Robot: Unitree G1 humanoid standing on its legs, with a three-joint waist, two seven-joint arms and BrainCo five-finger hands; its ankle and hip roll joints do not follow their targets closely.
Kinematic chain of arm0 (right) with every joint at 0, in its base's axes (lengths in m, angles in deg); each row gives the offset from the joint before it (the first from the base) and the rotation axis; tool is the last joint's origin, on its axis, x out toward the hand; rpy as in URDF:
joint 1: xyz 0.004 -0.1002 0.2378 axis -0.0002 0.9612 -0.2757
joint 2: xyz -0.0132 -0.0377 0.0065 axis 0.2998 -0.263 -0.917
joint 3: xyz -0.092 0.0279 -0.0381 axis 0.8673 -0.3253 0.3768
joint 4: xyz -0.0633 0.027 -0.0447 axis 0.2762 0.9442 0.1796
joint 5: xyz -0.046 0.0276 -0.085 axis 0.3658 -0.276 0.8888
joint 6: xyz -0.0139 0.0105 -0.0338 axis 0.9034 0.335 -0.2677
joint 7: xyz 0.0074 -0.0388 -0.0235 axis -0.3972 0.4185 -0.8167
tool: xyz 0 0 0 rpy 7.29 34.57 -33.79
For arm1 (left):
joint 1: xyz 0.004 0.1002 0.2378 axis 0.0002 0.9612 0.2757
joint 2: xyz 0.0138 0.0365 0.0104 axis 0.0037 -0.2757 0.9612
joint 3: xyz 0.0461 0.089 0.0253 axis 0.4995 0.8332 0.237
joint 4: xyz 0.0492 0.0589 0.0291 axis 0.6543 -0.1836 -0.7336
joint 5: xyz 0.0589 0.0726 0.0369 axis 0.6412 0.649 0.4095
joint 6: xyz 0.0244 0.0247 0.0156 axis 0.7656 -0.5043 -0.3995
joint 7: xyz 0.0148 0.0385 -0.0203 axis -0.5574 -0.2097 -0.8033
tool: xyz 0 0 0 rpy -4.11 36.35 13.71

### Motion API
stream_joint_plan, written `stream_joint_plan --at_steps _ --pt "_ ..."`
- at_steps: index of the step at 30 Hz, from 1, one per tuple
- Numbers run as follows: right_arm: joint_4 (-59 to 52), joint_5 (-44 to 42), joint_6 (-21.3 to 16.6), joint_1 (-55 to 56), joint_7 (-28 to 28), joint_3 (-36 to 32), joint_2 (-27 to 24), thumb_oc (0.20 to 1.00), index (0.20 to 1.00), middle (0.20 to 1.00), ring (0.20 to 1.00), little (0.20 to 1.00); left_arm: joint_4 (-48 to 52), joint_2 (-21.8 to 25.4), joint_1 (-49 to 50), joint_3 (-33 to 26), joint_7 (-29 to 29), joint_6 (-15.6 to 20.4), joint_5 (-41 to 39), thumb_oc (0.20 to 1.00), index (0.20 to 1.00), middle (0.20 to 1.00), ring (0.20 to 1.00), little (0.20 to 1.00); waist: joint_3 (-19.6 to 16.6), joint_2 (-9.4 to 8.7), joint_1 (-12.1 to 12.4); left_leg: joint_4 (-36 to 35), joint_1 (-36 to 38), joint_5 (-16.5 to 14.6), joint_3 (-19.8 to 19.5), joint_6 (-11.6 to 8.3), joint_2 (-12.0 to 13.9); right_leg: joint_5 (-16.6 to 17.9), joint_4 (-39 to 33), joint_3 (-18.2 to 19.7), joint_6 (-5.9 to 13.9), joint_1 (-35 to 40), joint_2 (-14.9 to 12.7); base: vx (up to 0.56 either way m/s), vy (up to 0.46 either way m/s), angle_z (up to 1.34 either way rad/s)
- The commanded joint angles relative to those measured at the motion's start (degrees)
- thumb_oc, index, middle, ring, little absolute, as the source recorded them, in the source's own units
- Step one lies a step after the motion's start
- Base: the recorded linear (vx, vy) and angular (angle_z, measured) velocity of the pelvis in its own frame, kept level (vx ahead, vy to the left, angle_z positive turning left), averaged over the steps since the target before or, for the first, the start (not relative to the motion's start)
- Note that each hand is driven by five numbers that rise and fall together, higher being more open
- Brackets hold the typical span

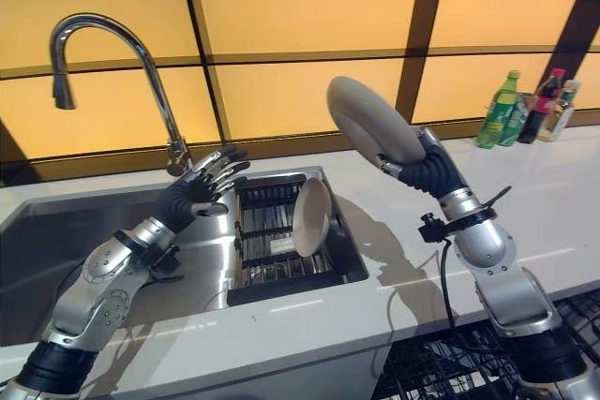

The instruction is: Pick up plates and place into dishwasher.

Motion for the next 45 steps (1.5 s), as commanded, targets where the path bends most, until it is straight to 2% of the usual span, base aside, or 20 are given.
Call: stream_joint_plan --at_steps 1,5,8,9,11,13,16,18,23,27,29,31,36,39,45 --pt "1.01 1.02 -3.09 -1.42 4.32 -6.15 -2.61 0.200 0.200 0.200 0.200 0.200 -1.46 1.47 -1.65 -3.85 -1.18 4.65 -3.43 1.000 1.000 1.000 1.000 1.000 -0.82 -0.67 -1.09 3.47 -2.27 -2.61 0.48 6.78 -6.16 -2.20 0.48 -1.33 -5.01 1.12 6.96 0.00 -0.048 -0.33" --pt "1.73 1.02 -3.35 1.16 5.52 -10.28 -3.31 0.200 0.200 0.200 0.200 0.200 -2.25 1.41 -1.85 -5.77 -2.01 5.42 -3.68 1.000 1.000 1.000 1.000 1.000 -0.54 -0.91 -2.43 6.46 -2.66 -4.12 1.96 7.09 -6.61 -1.78 0.51 0.09 -5.37 0.93 7.42 -0.01 -0.032 -0.27" --pt "2.51 0.41 -4.19 3.35 4.87 -13.25 -3.95 0.200 0.200 0.200 0.200 0.200 -2.74 1.14 -1.29 -7.59 -2.22 5.82 -3.55 1.000 1.000 1.000 1.000 1.000 0.02 -0.98 -2.77 11.32 -3.84 -5.27 -0.15 7.34 -7.83 -1.80 0.77 1.88 -5.70 1.07 8.05 0.01 -0.013 -0.34" --pt "2.67 0.04 -3.97 3.60 4.80 -13.79 -4.29 0.200 0.200 0.200 0.200 0.200 -2.65 1.11 -0.83 -8.22 -2.30 5.88 -3.45 1.000 1.000 1.000 1.000 1.000 0.22 -1.29 -2.39 13.07 -4.92 -4.47 -2.10 7.23 -8.45 -1.24 0.79 2.83 -5.90 0.76 8.17 0.01 -0.018 -0.41" --pt "3.67 -0.91 -3.54 2.98 4.92 -13.85 -4.85 0.200 0.200 0.200 0.200 0.200 -2.75 1.18 1.27 -10.17 -1.23 6.61 -2.41 1.000 1.000 1.000 1.000 1.000 0.93 -1.82 -0.42 16.01 -6.85 -4.37 -10.73 8.10 -10.89 -0.65 1.20 5.67 -6.09 0.64 8.51 -0.01 -0.003 -0.87" --pt "4.54 -0.86 -1.99 1.79 6.54 -13.27 -5.11 0.200 0.200 0.200 0.200 0.200 -2.53 1.89 3.02 -11.63 0.42 7.18 -2.39 1.000 1.000 1.000 1.000 1.000 1.34 -2.20 0.88 15.64 -7.37 -4.42 -14.69 8.90 -12.66 0.04 1.51 7.59 -6.20 0.28 8.73 -0.08 0.067 -1.44" --pt "6.03 -0.36 -1.86 2.20 8.39 -13.61 -4.84 0.200 0.200 0.200 0.200 0.200 -2.65 3.28 3.07 -12.03 0.68 7.54 -3.91 1.000 1.000 1.000 1.000 1.000 1.63 -1.76 0.42 12.77 -6.40 -5.73 -12.61 9.27 -12.29 0.62 1.57 7.86 -5.64 -0.56 8.03 -0.11 0.173 -0.92" --pt "6.89 0.62 -2.67 3.52 8.74 -14.09 -3.65 0.200 0.200 0.200 0.200 0.200 -3.41 3.61 2.82 -11.85 -0.12 8.34 -4.01 1.000 1.000 1.000 1.000 1.000 1.84 -1.06 -0.79 10.69 -5.10 -6.32 -11.92 9.45 -11.71 1.00 1.61 8.49 -4.92 -1.58 7.61 -0.08 0.244 -0.34" --pt "8.36 1.20 -3.33 6.40 8.04 -15.62 -2.53 0.200 0.200 0.200 0.200 0.200 -3.25 5.01 2.60 -12.55 -1.80 8.61 -4.42 1.000 1.000 1.000 1.000 1.000 3.13 -0.38 -2.55 7.18 -3.47 -5.50 -11.00 9.48 -11.37 3.42 3.33 8.77 -2.45 -6.01 5.89 -0.10 0.177 -0.14" --pt "9.33 0.06 -3.58 8.97 6.18 -17.65 -1.92 0.200 0.200 0.200 0.200 0.200 -4.05 4.95 3.90 -14.21 -0.85 8.51 -4.35 1.000 1.000 1.000 1.000 1.000 4.01 -0.51 -3.58 6.53 -2.77 -5.62 -8.88 9.33 -11.33 5.35 4.40 6.55 -1.01 -8.98 4.20 -0.07 0.121 -0.22" --pt "10.08 -0.06 -3.41 9.49 3.84 -17.60 -1.48 0.200 0.200 0.200 0.200 0.200 -4.88 5.11 4.72 -14.85 -0.87 8.74 -4.00 1.000 1.000 1.000 1.000 1.000 4.39 -0.77 -3.30 6.08 -2.22 -5.63 -6.95 9.27 -11.17 6.48 6.45 2.72 -0.13 -10.35 2.96 -0.03 0.052 -0.40" --pt "11.42 -0.03 -2.53 9.15 1.89 -16.69 -1.53 0.200 0.200 0.200 0.200 0.200 -5.05 5.24 5.42 -15.67 -0.63 8.86 -3.59 1.000 1.000 1.000 1.000 1.000 4.71 -0.75 -2.26 5.01 -1.95 -4.89 -4.39 9.23 -10.60 5.70 8.82 -1.66 0.08 -9.92 1.80 -0.06 0.007 -0.46" --pt "14.54 0.16 -0.23 9.36 0.54 -15.19 -1.61 0.200 0.200 0.200 0.200 0.200 -6.28 6.04 5.32 -16.18 -0.36 9.65 -3.66 1.000 1.000 1.000 1.000 1.000 4.60 -0.49 -0.86 4.19 -3.06 -3.64 -1.63 9.61 -10.15 2.21 12.30 -5.25 -0.66 -8.11 0.82 -0.05 -0.022 -0.56" --pt "15.61 0.13 1.10 10.26 0.38 -15.04 -1.49 0.200 0.200 0.200 0.200 0.200 -6.12 6.53 6.22 -17.21 -1.21 9.39 -3.70 1.000 1.000 1.000 1.000 1.000 4.35 -0.54 0.13 3.36 -3.21 -3.20 -0.49 9.39 -9.93 0.40 9.61 -7.96 -1.05 -5.78 0.74 0.01 -0.079 -0.35" --pt "18.50 1.44 3.19 9.98 -2.78 -13.47 -0.56 0.200 0.200 0.200 0.200 0.200 -7.33 7.88 6.89 -19.14 -3.93 9.19 -4.37 1.000 1.000 1.000 1.000 1.000 5.36 -0.89 1.48 2.26 -1.90 -3.73 1.28 8.94 -9.75 3.19 8.27 -13.05 0.33 -6.36 -1.64 0.03 -0.106 -0.35"
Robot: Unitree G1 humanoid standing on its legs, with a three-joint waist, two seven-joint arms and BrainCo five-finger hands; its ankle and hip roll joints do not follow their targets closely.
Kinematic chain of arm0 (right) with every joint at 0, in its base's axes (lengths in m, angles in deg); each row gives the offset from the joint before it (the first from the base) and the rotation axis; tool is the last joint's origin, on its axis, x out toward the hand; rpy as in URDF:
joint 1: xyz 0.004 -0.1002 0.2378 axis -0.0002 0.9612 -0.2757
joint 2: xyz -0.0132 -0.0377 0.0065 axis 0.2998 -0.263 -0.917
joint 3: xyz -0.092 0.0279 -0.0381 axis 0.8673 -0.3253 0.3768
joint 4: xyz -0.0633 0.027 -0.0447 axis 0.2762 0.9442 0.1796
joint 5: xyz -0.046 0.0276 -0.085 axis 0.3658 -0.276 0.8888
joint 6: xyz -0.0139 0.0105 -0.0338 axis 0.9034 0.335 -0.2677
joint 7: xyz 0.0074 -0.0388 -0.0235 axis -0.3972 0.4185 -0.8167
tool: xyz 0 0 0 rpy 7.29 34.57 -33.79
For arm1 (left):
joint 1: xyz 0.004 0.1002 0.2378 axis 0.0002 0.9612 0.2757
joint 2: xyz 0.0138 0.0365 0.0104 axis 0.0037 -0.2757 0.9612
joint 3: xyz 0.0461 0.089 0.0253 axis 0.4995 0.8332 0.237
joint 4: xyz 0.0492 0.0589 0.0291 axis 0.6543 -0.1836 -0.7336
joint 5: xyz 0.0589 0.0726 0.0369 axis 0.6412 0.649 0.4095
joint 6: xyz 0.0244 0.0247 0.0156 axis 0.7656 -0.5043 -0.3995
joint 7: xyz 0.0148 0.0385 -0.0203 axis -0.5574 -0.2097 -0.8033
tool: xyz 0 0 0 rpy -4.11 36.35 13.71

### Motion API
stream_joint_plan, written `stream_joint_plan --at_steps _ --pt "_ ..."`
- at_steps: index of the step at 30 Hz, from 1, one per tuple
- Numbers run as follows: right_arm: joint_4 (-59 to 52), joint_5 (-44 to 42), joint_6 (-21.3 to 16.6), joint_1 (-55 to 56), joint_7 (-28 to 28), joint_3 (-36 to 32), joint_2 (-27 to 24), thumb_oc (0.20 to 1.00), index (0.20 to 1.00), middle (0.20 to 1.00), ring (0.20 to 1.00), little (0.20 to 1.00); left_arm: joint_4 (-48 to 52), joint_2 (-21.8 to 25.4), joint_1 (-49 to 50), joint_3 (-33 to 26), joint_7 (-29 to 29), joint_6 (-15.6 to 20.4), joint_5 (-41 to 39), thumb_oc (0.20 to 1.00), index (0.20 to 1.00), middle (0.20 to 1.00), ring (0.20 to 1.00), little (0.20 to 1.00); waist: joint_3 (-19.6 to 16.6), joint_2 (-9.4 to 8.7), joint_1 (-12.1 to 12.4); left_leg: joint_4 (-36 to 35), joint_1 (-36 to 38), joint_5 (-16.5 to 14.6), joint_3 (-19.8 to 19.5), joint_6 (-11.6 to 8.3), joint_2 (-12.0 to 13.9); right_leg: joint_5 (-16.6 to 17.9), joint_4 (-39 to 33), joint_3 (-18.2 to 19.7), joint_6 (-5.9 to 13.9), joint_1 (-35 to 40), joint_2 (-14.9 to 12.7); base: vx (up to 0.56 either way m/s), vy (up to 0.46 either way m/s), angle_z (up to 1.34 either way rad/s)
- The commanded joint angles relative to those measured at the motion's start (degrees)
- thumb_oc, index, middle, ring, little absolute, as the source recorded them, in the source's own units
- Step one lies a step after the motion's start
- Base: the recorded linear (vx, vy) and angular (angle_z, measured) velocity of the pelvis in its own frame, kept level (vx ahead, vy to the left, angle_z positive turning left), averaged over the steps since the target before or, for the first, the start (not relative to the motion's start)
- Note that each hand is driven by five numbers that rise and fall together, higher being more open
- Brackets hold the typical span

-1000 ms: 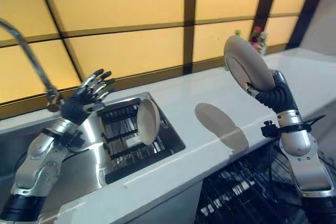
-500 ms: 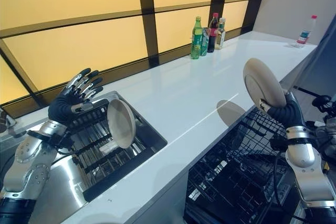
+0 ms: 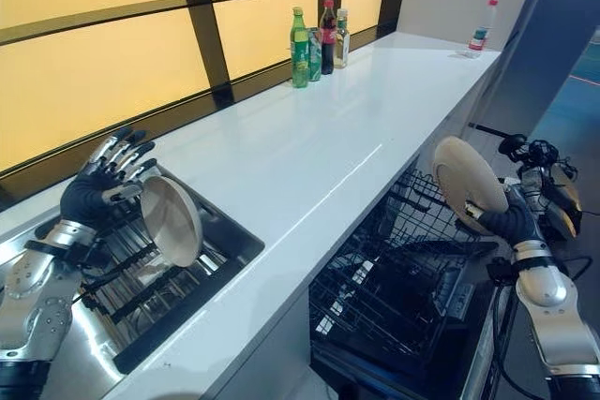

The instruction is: Pick up plates and place into dishwasher.

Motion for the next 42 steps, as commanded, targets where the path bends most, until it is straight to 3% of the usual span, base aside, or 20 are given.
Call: stream_joint_plan --at_steps 1,3,5,7,11,14,22,27,34,42 --pt "0.40 0.06 -1.69 -3.29 -3.95 -0.51 -0.70 0.200 0.200 0.200 0.200 0.200 -0.20 4.33 1.11 -2.77 -1.27 3.02 -2.46 1.000 1.000 1.000 1.000 1.000 -1.12 -0.83 1.45 0.20 -6.64 3.55 -2.46 4.56 -5.13 0.44 5.94 -5.81 6.55 2.14 -6.00 0.02 -0.084 -0.40" --pt "0.00 -0.96 -1.82 -2.66 -7.52 0.25 -0.33 0.200 0.200 0.200 0.200 0.200 -0.04 4.15 1.51 -3.23 -0.81 2.43 -2.31 1.000 1.000 1.000 1.000 1.000 -0.26 -0.43 1.41 0.94 -6.97 3.58 -2.80 5.05 -4.92 0.56 12.38 -4.95 6.51 0.27 -6.14 0.00 -0.068 -0.35" --pt "-0.44 -2.97 -1.62 -2.05 -11.24 0.51 -0.93 0.200 0.200 0.200 0.200 0.200 0.06 3.63 0.93 -2.45 -0.57 2.22 -1.58 1.000 1.000 1.000 1.000 1.000 0.42 -0.26 1.44 2.68 -9.18 4.40 -3.60 5.46 -4.62 -3.25 14.73 -3.14 5.44 0.62 -5.68 -0.04 -0.099 -0.08" --pt "0.95 -3.71 -3.16 -1.74 -14.12 1.14 -1.39 0.200 0.200 0.200 0.200 0.200 -0.90 3.74 -0.41 -0.37 -0.29 2.93 -1.17 1.000 1.000 1.000 1.000 1.000 0.67 -0.64 1.33 3.44 -10.91 4.97 -5.80 5.47 -5.09 -4.43 12.71 -1.41 5.02 1.70 -4.80 -0.04 -0.143 0.06" --pt "4.18 -2.63 -3.89 -1.73 -19.76 2.85 -3.99 0.200 0.200 0.200 0.200 0.200 -1.40 3.91 0.19 0.32 0.31 3.19 -0.89 1.000 1.000 1.000 1.000 1.000 0.24 -1.16 2.51 4.16 -11.21 5.10 -7.23 4.02 -4.53 -7.21 6.13 -2.24 3.90 6.06 -3.10 0.03 -0.130 0.24" --pt "6.21 -2.08 -3.43 -2.70 -24.52 4.96 -5.85 0.200 0.200 0.200 0.200 0.200 -2.28 4.12 0.74 0.18 0.23 3.22 -1.31 1.000 1.000 1.000 1.000 1.000 0.62 -1.49 3.42 4.33 -10.62 4.97 -7.33 3.29 -3.81 -7.24 3.92 -3.08 3.57 8.04 -2.64 0.06 -0.094 0.26" --pt "10.18 -1.37 -2.85 -3.15 -30.58 8.12 -8.88 0.200 0.200 0.200 0.200 0.200 -3.37 5.12 1.53 0.66 1.18 3.28 -1.97 1.000 1.000 1.000 1.000 1.000 1.36 -2.04 4.24 2.98 -8.88 5.26 -7.30 2.53 -2.94 -6.34 1.50 -3.50 3.92 9.93 -2.10 0.06 -0.036 0.07" --pt "11.50 -1.14 -2.41 -2.72 -33.34 9.58 -8.70 0.200 0.200 0.200 0.200 0.200 -3.21 5.87 2.26 0.53 1.19 3.13 -2.63 1.000 1.000 1.000 1.000 1.000 1.61 -2.21 4.50 2.24 -8.39 5.51 -7.30 2.48 -2.80 -6.02 1.04 -3.77 4.37 10.09 -2.19 0.04 -0.005 0.02" --pt "15.92 -1.86 -1.07 -1.92 -42.49 11.66 -7.74 0.200 0.200 0.200 0.200 0.200 -4.04 5.93 1.83 0.92 2.24 2.67 -2.29 1.000 1.000 1.000 1.000 1.000 1.63 -2.58 4.92 2.58 -8.42 5.60 -7.56 2.48 -2.91 -6.00 1.40 -4.41 4.67 10.12 -2.50 0.04 0.001 0.01" --pt "18.74 9.00 -4.00 -1.31 -45.24 19.32 -6.43 0.200 0.200 0.200 0.200 0.200 -3.46 5.45 1.66 2.63 1.29 2.20 -1.62 1.000 1.000 1.000 1.000 1.000 2.55 -2.31 5.59 3.65 -8.57 5.69 -7.97 2.38 -2.95 -5.91 1.79 -4.46 4.88 10.51 -2.88 0.04 0.001 0.01"
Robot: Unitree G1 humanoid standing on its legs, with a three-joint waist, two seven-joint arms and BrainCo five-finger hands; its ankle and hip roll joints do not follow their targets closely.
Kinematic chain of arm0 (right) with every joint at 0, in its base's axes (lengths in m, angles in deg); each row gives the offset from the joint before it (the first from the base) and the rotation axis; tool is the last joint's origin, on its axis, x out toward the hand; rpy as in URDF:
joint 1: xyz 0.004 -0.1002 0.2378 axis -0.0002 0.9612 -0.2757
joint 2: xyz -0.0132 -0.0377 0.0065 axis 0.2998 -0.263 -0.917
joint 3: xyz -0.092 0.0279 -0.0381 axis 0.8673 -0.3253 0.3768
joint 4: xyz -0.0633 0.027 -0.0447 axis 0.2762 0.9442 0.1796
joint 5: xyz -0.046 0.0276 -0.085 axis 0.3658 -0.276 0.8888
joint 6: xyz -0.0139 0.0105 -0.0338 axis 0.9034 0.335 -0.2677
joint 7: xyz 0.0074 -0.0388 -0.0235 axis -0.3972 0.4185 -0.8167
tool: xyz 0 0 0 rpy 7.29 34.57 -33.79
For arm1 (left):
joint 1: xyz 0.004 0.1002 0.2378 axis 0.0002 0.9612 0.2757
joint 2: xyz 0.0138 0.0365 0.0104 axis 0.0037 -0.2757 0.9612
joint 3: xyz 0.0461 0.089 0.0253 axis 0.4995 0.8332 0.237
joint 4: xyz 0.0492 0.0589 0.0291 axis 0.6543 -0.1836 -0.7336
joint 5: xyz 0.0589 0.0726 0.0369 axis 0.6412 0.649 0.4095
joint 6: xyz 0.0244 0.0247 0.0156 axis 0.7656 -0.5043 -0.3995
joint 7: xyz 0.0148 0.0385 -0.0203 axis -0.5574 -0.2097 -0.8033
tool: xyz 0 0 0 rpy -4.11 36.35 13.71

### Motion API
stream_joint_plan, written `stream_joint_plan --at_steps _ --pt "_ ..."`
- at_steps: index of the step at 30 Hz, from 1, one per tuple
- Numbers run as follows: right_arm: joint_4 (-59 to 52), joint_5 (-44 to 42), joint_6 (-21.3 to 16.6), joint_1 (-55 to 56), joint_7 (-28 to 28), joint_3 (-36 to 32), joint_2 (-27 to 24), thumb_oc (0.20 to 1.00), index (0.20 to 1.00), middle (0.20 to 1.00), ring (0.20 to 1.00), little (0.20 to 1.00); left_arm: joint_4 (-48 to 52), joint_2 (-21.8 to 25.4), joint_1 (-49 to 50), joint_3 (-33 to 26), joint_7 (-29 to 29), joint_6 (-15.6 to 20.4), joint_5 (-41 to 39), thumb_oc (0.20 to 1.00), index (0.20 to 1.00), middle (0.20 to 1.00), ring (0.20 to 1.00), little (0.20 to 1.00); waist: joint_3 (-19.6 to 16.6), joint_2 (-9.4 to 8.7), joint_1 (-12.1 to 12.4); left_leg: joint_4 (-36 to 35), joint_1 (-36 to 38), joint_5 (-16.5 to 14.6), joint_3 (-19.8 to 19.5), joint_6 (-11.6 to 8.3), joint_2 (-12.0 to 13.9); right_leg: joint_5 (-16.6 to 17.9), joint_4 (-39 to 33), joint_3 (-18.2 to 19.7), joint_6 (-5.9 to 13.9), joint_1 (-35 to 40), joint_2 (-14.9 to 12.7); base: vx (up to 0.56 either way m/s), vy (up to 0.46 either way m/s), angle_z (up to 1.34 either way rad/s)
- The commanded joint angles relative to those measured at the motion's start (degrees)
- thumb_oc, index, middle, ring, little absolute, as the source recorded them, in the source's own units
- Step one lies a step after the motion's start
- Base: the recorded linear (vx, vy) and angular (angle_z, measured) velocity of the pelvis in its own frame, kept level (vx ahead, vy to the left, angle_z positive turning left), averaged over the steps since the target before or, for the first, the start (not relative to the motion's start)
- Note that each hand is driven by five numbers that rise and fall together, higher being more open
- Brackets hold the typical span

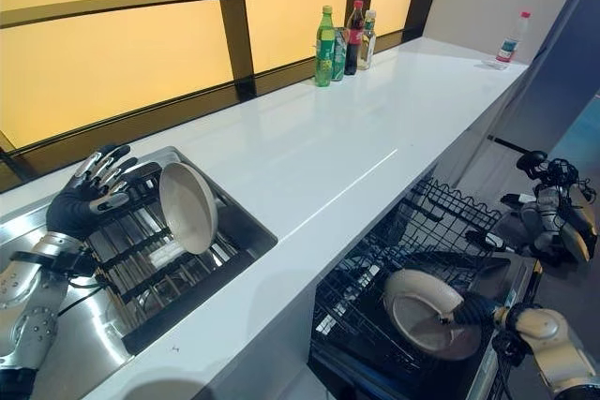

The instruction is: Pick up plates and place into dishwasher.

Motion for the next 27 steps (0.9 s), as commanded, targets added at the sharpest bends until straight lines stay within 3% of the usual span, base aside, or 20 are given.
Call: stream_joint_plan --at_steps 1,10,19,27 --pt "1.39 5.49 -3.78 -3.48 -0.92 4.87 -1.80 0.200 0.200 0.200 0.200 0.200 0.51 3.93 -0.99 3.15 -0.54 2.06 -1.36 1.000 1.000 1.000 1.000 1.000 -0.64 -0.27 1.12 1.47 -9.73 6.80 -1.62 2.52 -3.21 -8.64 5.90 -0.11 4.20 4.31 -1.42 0.03 0.035 0.02" --pt "3.60 12.16 -3.99 -4.53 0.58 12.58 1.18 0.200 0.200 0.200 0.200 0.200 2.59 1.94 -0.37 4.47 -2.49 1.41 0.15 1.000 1.000 1.000 1.000 1.000 0.35 0.75 2.22 2.10 -10.87 7.33 -2.49 2.31 -3.42 -8.50 4.85 -0.11 4.13 4.72 -1.81 0.02 0.040 0.04" --pt "4.61 18.30 -2.27 -2.81 10.31 15.81 6.89 0.200 0.200 0.200 0.200 0.200 4.70 -1.19 1.45 4.61 -3.48 0.81 1.51 1.000 1.000 1.000 1.000 1.000 0.50 1.85 2.58 2.87 -12.04 7.78 -3.23 2.13 -3.58 -8.46 4.43 0.14 4.16 4.56 -2.11 0.02 0.046 0.05" --pt "7.64 19.34 -0.71 -1.98 13.12 17.03 11.75 0.200 0.200 0.200 0.200 0.200 6.24 -3.29 1.70 5.26 -3.67 -0.30 2.55 1.000 1.000 1.000 1.000 1.000 0.73 3.30 2.67 3.09 -12.84 8.35 -4.12 1.95 -3.99 -8.22 4.09 0.11 4.16 4.45 -2.54 -0.01 0.061 0.07"
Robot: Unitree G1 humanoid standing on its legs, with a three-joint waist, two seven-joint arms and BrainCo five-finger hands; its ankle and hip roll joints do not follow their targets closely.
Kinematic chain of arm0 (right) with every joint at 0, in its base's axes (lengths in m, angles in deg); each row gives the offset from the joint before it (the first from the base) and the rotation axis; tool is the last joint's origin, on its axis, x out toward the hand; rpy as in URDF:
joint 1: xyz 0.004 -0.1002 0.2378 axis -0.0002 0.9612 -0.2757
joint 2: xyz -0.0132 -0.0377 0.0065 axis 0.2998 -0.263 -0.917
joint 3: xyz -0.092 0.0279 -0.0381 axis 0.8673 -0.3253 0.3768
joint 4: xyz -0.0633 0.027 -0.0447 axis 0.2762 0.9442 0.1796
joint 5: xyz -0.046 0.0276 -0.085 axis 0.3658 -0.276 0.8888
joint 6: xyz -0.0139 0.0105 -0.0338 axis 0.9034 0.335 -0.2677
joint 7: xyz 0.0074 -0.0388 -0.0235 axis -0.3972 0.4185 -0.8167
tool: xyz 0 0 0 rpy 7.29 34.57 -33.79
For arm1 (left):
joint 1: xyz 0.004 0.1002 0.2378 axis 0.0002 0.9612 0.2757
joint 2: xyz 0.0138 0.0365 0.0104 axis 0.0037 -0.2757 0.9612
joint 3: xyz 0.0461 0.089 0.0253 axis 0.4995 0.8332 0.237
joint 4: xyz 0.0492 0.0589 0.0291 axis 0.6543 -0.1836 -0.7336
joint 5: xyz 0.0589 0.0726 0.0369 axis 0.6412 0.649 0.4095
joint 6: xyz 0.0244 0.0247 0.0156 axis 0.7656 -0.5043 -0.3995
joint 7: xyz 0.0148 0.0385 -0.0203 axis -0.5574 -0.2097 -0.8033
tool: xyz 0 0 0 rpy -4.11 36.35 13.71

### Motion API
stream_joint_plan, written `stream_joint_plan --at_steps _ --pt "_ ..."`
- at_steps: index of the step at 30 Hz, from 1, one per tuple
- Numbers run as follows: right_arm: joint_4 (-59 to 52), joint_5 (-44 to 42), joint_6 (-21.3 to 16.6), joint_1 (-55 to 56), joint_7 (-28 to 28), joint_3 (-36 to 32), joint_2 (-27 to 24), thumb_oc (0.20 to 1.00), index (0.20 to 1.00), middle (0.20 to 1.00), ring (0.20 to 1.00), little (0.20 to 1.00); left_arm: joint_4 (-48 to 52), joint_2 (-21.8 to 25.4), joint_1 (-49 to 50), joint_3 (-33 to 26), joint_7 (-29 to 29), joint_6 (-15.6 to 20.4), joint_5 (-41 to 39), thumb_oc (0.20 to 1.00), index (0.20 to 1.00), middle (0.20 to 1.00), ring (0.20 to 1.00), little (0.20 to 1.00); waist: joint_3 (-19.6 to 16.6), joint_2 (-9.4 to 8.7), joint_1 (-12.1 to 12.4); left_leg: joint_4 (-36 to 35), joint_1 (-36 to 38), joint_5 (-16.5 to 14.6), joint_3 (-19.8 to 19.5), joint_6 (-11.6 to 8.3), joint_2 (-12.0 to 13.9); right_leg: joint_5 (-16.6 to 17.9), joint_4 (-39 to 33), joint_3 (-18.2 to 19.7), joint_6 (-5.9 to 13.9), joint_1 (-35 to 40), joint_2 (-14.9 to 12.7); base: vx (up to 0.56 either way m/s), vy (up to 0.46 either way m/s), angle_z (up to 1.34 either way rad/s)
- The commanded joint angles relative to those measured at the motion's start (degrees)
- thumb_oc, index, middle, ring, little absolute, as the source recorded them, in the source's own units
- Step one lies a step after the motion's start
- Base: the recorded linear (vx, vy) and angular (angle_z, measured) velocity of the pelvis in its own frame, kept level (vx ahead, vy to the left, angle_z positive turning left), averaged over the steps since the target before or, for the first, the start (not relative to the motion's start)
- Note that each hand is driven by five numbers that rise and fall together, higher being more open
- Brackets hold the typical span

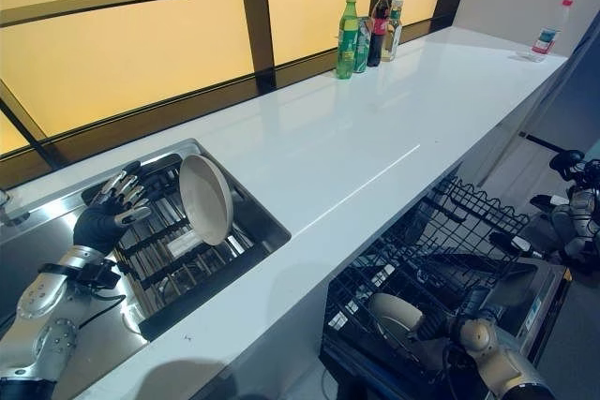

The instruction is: Pick up plates and place into dishwasher.

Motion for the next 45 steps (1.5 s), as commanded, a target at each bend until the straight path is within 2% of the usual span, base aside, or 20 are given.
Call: stream_joint_plan --at_steps 1,6,7,8,9,22,26,29,33,35,38,42,45 --pt "3.23 0.50 0.65 1.86 -1.10 7.79 2.40 0.200 0.200 0.200 0.200 0.200 4.05 0.92 -0.49 1.40 -0.87 1.07 1.25 1.000 1.000 1.000 1.000 1.000 -1.31 0.98 1.27 1.75 -11.80 8.42 -1.33 1.90 -3.87 -7.66 4.04 1.25 3.85 3.60 -1.58 -0.02 0.058 0.13" --pt "2.89 0.90 1.64 3.50 1.39 5.93 3.44 0.200 0.200 0.200 0.200 0.200 5.01 0.79 0.61 0.41 -0.41 0.40 0.78 1.000 1.000 1.000 1.000 1.000 -1.88 1.12 1.10 1.23 -11.43 8.66 -1.17 1.74 -4.04 -7.61 4.23 0.90 4.06 3.73 -1.80 -0.02 0.050 0.07" --pt "2.66 1.04 1.75 3.86 2.22 5.50 3.55 0.413 0.413 0.413 0.413 0.413 5.15 0.79 0.80 0.18 -0.22 0.29 0.64 1.000 1.000 1.000 1.000 1.000 -2.03 1.08 1.04 1.01 -11.20 8.71 -1.10 1.72 -4.03 -7.56 4.22 0.81 4.12 3.83 -1.81 -0.01 0.039 0.10" --pt "2.34 0.63 1.73 4.14 2.58 4.96 3.39 0.950 0.950 0.950 0.950 0.950 5.35 0.84 1.10 -0.12 -0.03 0.17 0.49 1.000 1.000 1.000 1.000 1.000 -2.20 1.00 0.99 0.79 -10.95 8.73 -1.09 1.71 -4.05 -7.56 4.19 0.76 4.12 3.96 -1.78 -0.01 0.036 0.06" --pt "1.91 -0.08 1.76 4.36 2.99 4.36 3.26 1.000 1.000 1.000 1.000 1.000 5.50 0.91 1.34 -0.32 0.12 0.16 0.49 1.000 1.000 1.000 1.000 1.000 -2.40 0.90 0.93 0.64 -10.71 8.70 -1.07 1.74 -4.10 -7.59 4.21 0.78 4.13 4.07 -1.73 0.00 0.000 0.00" --pt "-5.81 -3.82 1.77 5.11 7.89 -6.14 1.21 1.000 1.000 1.000 1.000 1.000 4.12 1.59 1.14 -2.77 1.59 1.41 -0.21 1.000 1.000 1.000 1.000 1.000 -4.64 -0.12 -0.95 -1.43 -7.03 8.32 -0.16 2.63 -4.55 -7.93 6.88 0.79 4.21 4.08 -1.62 -0.01 0.007 0.00" --pt "-10.83 -4.77 3.16 4.27 9.60 -10.71 -0.29 1.000 1.000 1.000 1.000 1.000 3.12 2.17 1.34 -3.92 1.44 2.68 -1.11 1.000 1.000 1.000 1.000 1.000 -4.92 -0.07 -1.63 -2.48 -5.95 8.41 0.04 2.95 -4.58 -7.89 8.96 0.45 4.21 3.58 -1.49 -0.04 0.017 -0.06" --pt "-14.38 -7.40 3.64 2.19 13.40 -14.08 -1.04 1.000 1.000 1.000 1.000 1.000 2.73 2.19 1.77 -4.64 1.03 3.73 -1.30 1.000 1.000 1.000 1.000 1.000 -4.98 0.01 -1.37 -2.94 -5.56 8.49 0.89 3.13 -4.42 -8.19 10.96 -1.52 4.05 3.59 -1.19 -0.06 -0.007 -0.04" --pt "-20.23 -11.33 3.22 0.15 20.58 -19.43 -2.42 1.000 1.000 1.000 1.000 1.000 1.92 2.48 2.40 -6.12 0.89 5.27 -2.10 1.000 1.000 1.000 1.000 1.000 -5.24 -0.03 -0.71 -2.93 -5.71 8.67 1.19 3.27 -4.43 -10.20 11.74 -3.47 2.72 4.90 0.63 -0.08 -0.073 -0.21" --pt "-23.32 -12.38 1.65 0.20 24.00 -21.85 -2.29 1.000 1.000 1.000 1.000 1.000 1.29 2.10 2.72 -6.71 1.02 6.17 -2.28 1.000 1.000 1.000 1.000 1.000 -5.48 -0.10 -0.62 -2.83 -5.78 8.76 0.44 3.20 -4.58 -10.19 10.72 -3.07 2.32 5.74 1.17 -0.05 -0.117 0.11" --pt "-28.38 -13.37 1.21 1.06 27.60 -24.45 -2.21 1.000 1.000 1.000 1.000 1.000 1.24 1.78 3.24 -7.36 0.96 6.34 -2.05 1.000 1.000 1.000 1.000 1.000 -6.09 -0.02 -0.82 -3.04 -5.57 8.84 -0.37 2.85 -4.41 -10.73 9.49 -2.62 1.84 6.53 2.05 -0.03 -0.115 -0.03" --pt "-35.41 -18.83 -2.20 -0.20 32.26 -26.65 -1.04 1.000 1.000 1.000 1.000 1.000 1.33 1.55 3.14 -7.60 -2.91 7.25 1.58 1.000 1.000 1.000 1.000 1.000 -7.17 0.58 -1.03 -3.05 -5.83 9.62 -0.49 1.76 -3.57 -11.13 6.17 -2.02 0.66 7.60 3.66 -0.07 -0.124 -0.01" --pt "-37.85 -19.58 -5.11 -1.11 33.94 -26.23 -0.49 1.000 1.000 1.000 1.000 1.000 0.96 1.56 2.94 -7.68 -5.54 7.93 4.95 1.000 1.000 1.000 1.000 1.000 -7.47 0.70 -0.85 -0.74 -6.50 8.51 -0.43 0.82 -3.26 -11.78 5.28 -2.06 0.01 8.03 3.99 -0.04 -0.095 -0.03"
